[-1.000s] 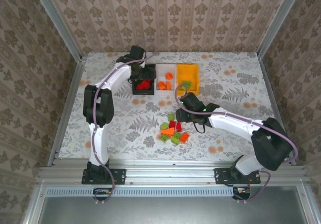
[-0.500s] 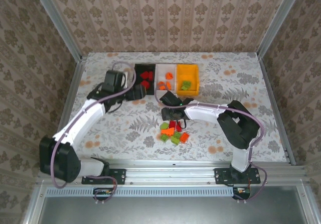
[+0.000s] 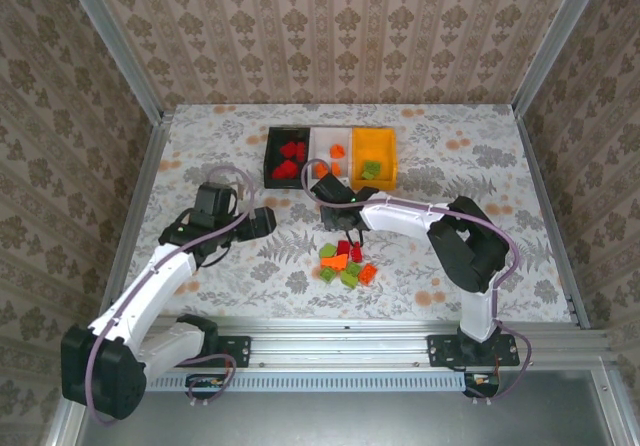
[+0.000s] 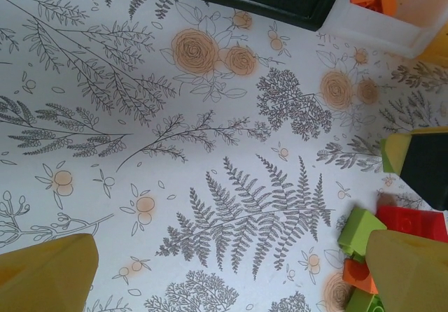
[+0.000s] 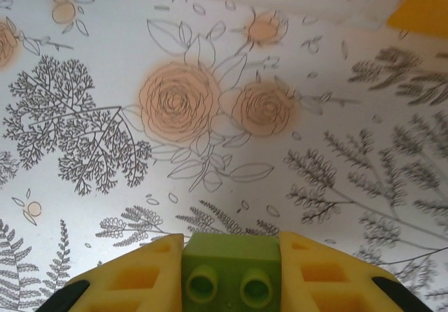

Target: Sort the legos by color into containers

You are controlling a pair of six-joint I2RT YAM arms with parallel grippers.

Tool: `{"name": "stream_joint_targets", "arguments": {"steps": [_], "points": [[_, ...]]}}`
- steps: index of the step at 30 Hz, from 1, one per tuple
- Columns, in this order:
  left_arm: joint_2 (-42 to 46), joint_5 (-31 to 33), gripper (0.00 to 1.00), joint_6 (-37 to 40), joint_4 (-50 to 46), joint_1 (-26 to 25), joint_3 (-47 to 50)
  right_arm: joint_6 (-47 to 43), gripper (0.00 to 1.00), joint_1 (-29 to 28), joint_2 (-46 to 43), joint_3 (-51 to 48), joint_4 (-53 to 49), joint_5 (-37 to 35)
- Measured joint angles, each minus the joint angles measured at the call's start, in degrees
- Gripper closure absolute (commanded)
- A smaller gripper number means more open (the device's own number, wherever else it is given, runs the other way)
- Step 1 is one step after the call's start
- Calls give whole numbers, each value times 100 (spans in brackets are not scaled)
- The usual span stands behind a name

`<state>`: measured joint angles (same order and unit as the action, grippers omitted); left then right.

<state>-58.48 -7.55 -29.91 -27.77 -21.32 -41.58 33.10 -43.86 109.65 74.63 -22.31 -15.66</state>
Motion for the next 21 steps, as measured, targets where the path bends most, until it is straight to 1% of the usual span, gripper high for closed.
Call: {"name": "stream_joint_targets", "arguments": {"steps": [4,7,10,14,18,19,21], "points": [[-59,-334,0,-236,398,-39,133,-321,74,208,-92,321,-223,-227],[-291,-737,0,-599,1123,-238,518,-632,74,723,-157,765,-286,-286],[-756,-1056,0,-973,1749,-529,844,-883,74,1300,-90,1349,-345,-297],[-1473,-1283,0,-1303,2302,-1032,920,-1049,74,1917,501,2216,-337,-280],[-1585,-1305,0,-1344,2334,-1237,809,-1198,72,2146,1228,2789,-516,-138],[-1585,-1298,0,-1342,2312,-1239,730,-1224,70,2159,1394,2898,-599,-109],[-1585,-1281,0,-1342,2308,-1239,564,-1263,61,2162,1609,3032,-715,-35]]}}
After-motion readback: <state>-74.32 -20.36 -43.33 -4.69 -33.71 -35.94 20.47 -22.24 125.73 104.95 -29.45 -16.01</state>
